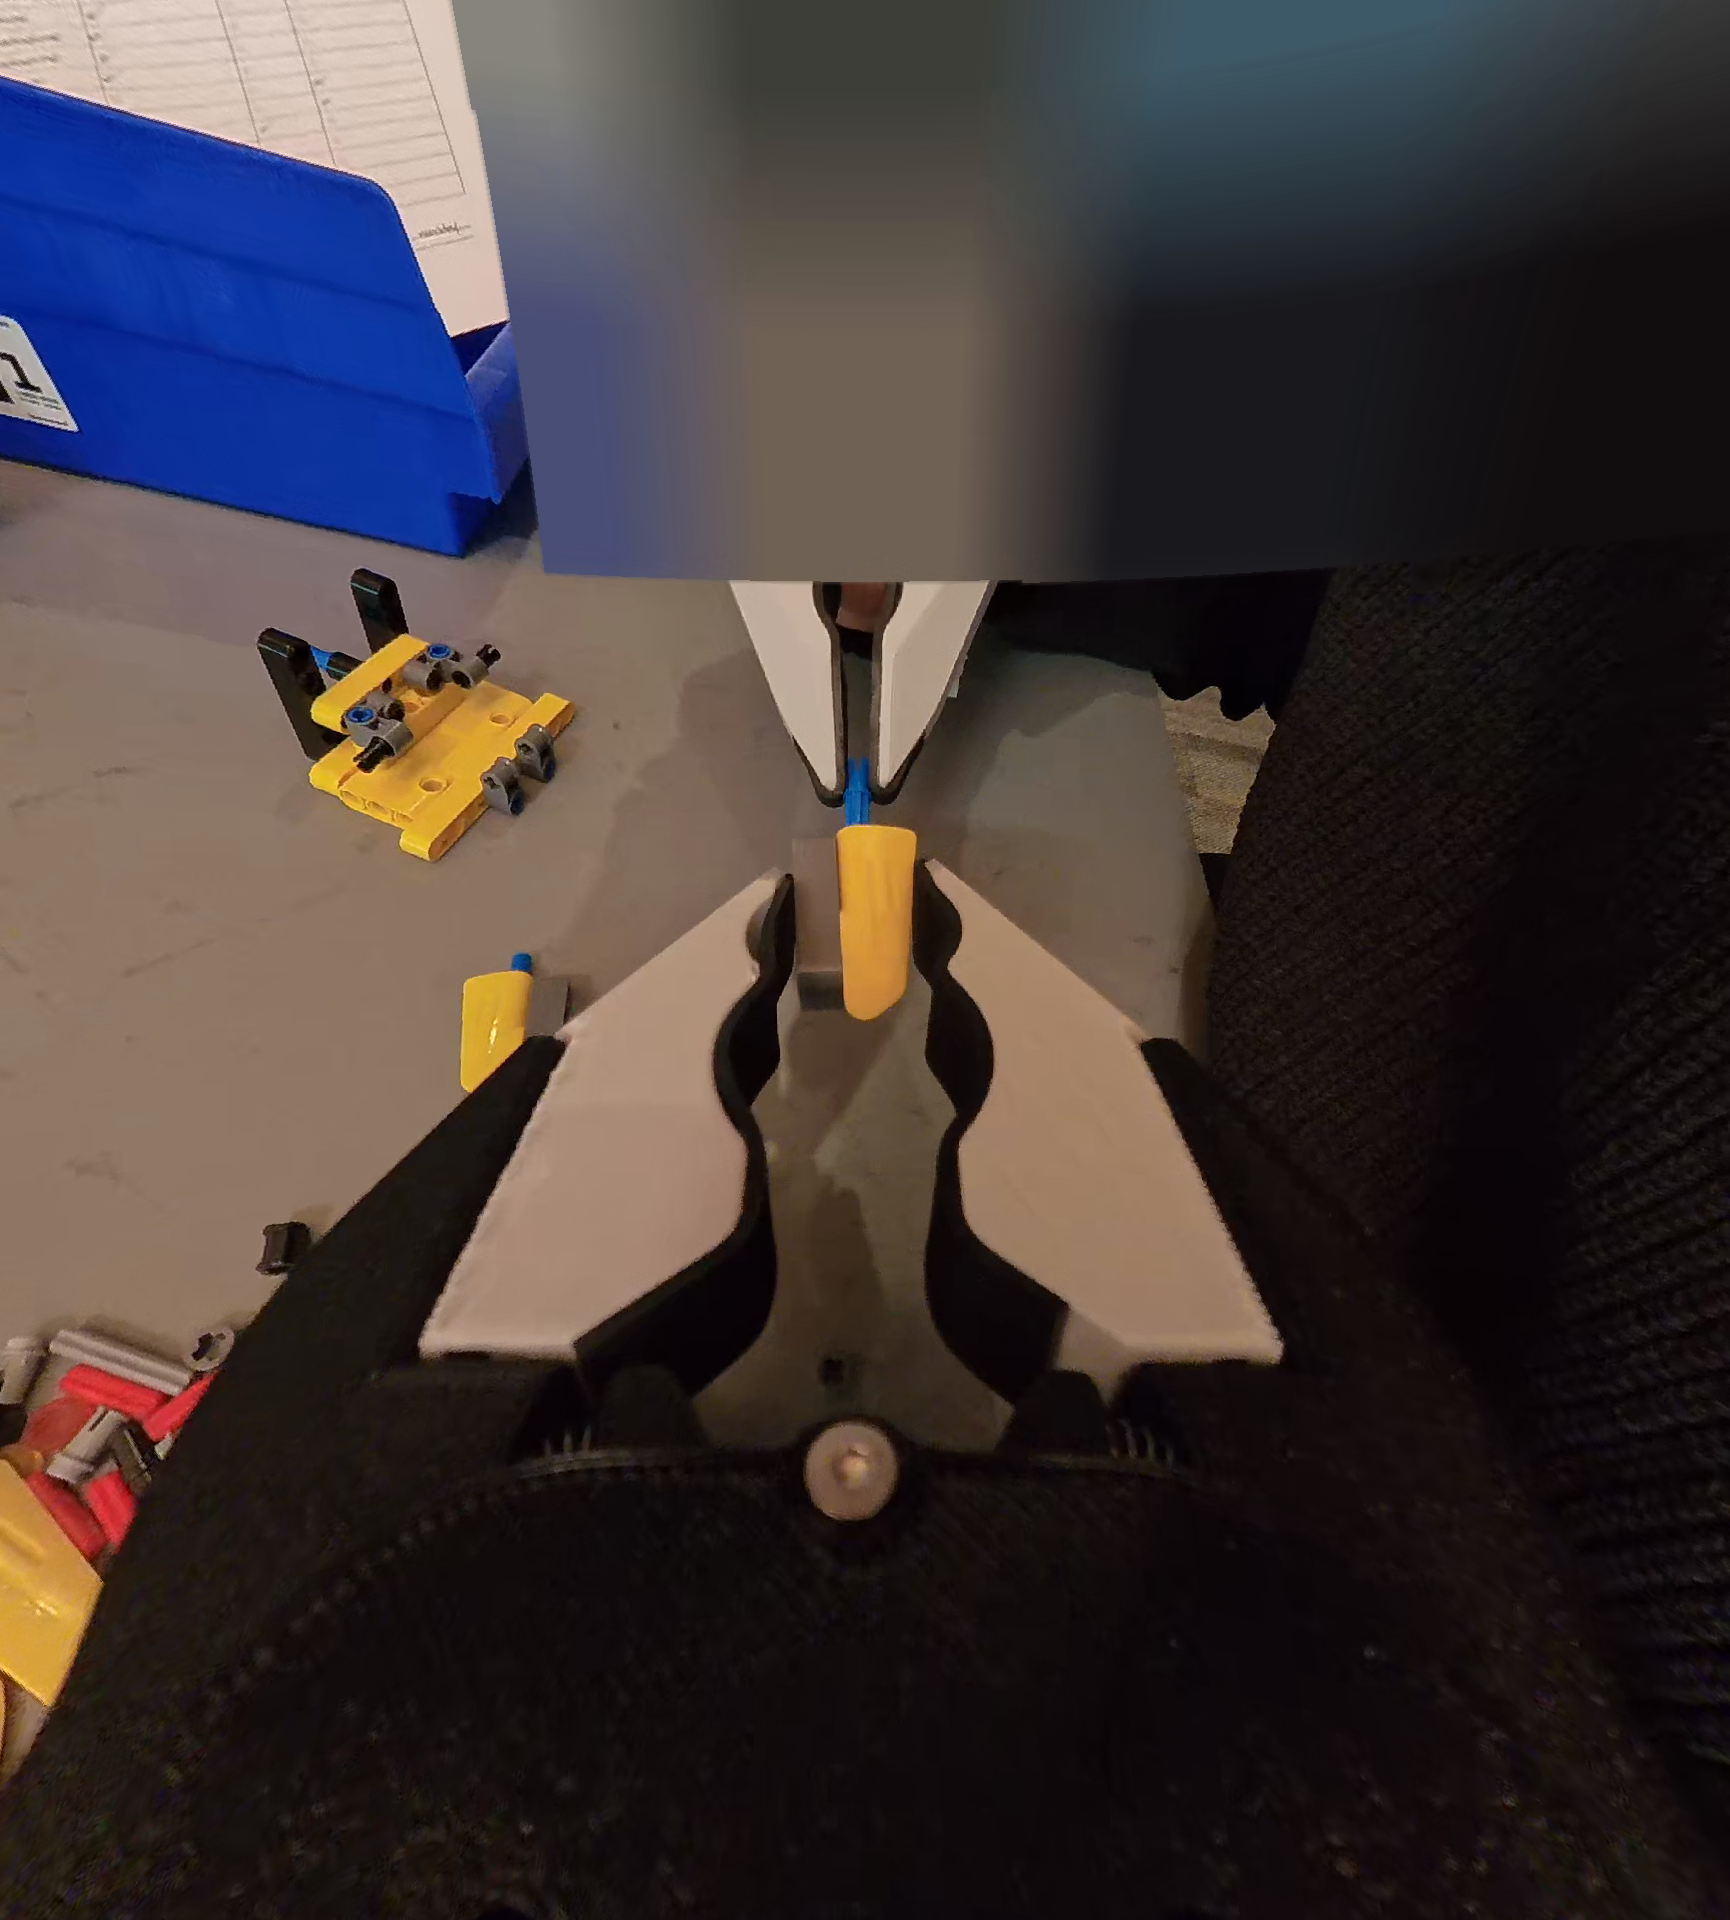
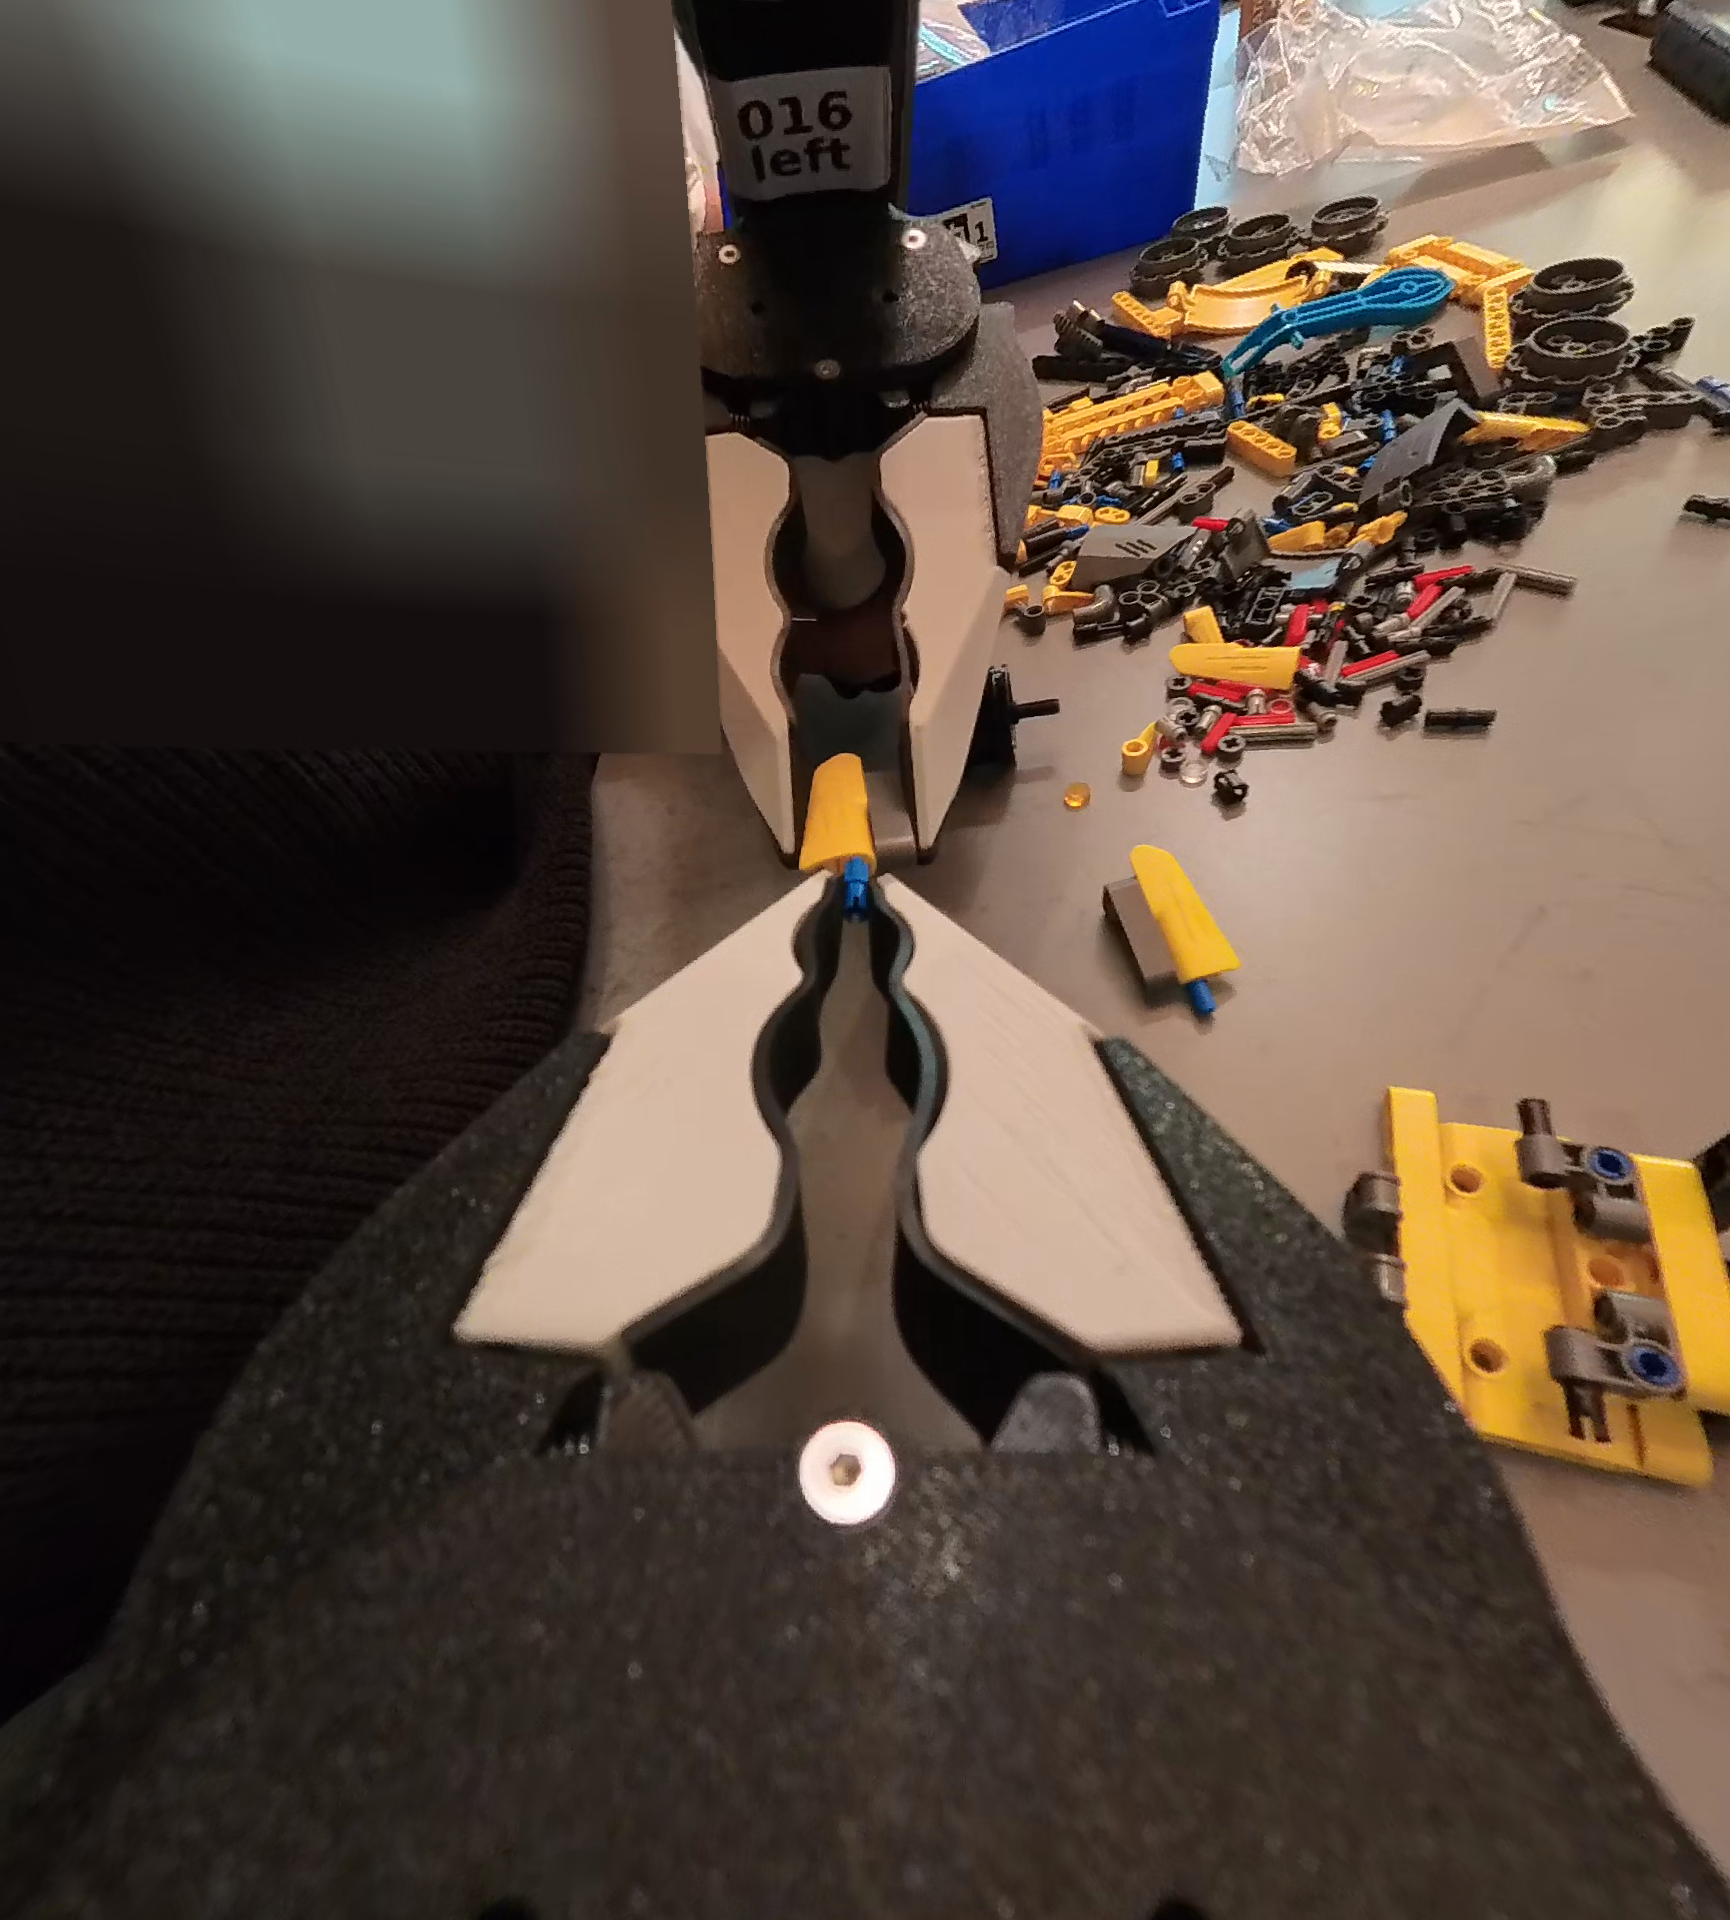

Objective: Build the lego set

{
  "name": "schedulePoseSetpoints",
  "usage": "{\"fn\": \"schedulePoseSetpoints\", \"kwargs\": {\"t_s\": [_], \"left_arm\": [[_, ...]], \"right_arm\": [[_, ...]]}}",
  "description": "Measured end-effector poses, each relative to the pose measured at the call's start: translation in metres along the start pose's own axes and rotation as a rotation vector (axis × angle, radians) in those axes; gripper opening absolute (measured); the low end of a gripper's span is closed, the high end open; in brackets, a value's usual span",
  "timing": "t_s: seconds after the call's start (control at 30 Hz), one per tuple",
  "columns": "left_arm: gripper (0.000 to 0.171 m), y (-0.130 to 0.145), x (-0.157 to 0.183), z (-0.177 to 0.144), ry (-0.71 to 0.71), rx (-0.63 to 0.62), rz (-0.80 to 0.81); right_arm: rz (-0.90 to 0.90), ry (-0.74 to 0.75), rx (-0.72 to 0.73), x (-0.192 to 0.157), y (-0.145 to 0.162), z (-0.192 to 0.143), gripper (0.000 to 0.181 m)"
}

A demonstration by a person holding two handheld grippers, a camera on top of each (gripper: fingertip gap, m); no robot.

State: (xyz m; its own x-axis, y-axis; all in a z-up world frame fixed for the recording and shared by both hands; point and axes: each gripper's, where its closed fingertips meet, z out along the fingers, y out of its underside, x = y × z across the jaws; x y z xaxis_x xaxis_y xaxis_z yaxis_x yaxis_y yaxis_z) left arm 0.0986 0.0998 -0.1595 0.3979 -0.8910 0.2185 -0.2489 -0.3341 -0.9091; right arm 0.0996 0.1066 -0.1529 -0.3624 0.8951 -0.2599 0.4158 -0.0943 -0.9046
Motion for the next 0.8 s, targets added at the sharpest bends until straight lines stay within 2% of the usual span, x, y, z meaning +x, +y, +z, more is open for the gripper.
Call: {"fn": "schedulePoseSetpoints", "kwargs": {"t_s": [0.8], "left_arm": [[0.019, 0.0065, -0.0004, 0.0032, 0.012, -0.03, -0.01]], "right_arm": [[-0.021, 0.004, -0.038, 0.0006, 0.007, 0.0026, 0.004]]}}
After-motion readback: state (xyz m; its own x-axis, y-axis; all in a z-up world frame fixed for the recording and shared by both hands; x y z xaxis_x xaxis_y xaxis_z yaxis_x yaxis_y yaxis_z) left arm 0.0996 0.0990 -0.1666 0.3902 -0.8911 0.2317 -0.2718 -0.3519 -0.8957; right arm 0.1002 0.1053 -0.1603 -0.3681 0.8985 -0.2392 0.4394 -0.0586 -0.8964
